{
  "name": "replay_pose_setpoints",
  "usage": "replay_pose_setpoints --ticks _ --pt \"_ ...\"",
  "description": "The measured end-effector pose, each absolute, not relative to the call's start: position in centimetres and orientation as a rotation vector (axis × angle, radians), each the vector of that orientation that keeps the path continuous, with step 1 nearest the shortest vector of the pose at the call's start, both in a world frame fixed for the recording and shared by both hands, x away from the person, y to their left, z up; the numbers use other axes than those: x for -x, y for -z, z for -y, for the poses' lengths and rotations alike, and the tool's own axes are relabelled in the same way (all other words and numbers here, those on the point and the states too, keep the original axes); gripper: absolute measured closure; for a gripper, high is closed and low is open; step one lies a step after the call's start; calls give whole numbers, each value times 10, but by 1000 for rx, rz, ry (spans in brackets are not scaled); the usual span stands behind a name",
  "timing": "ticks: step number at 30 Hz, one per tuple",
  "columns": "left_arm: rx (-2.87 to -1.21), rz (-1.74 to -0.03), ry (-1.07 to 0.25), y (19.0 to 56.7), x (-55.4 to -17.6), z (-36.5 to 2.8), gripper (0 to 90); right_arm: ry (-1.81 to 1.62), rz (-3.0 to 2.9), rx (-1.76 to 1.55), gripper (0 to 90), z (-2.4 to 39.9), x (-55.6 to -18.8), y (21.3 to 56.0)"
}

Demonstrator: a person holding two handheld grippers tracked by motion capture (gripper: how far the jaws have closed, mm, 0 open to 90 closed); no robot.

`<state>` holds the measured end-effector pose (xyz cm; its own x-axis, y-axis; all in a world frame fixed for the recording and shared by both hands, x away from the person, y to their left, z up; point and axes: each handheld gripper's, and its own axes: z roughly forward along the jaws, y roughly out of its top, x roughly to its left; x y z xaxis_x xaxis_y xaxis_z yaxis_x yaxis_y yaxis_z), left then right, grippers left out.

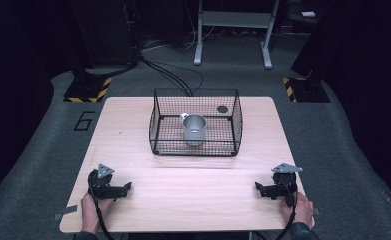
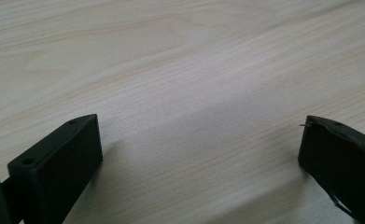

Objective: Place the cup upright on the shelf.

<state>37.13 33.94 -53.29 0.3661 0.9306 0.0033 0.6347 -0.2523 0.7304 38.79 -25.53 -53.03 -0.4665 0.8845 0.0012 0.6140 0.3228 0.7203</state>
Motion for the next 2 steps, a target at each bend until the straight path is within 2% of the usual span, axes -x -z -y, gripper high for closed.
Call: replay_pose_setpoints --ticks 2 --pt "-2005 -1344 -572 532 -373 -341 0 -936 -2202 -1328 0 255 -388 530"
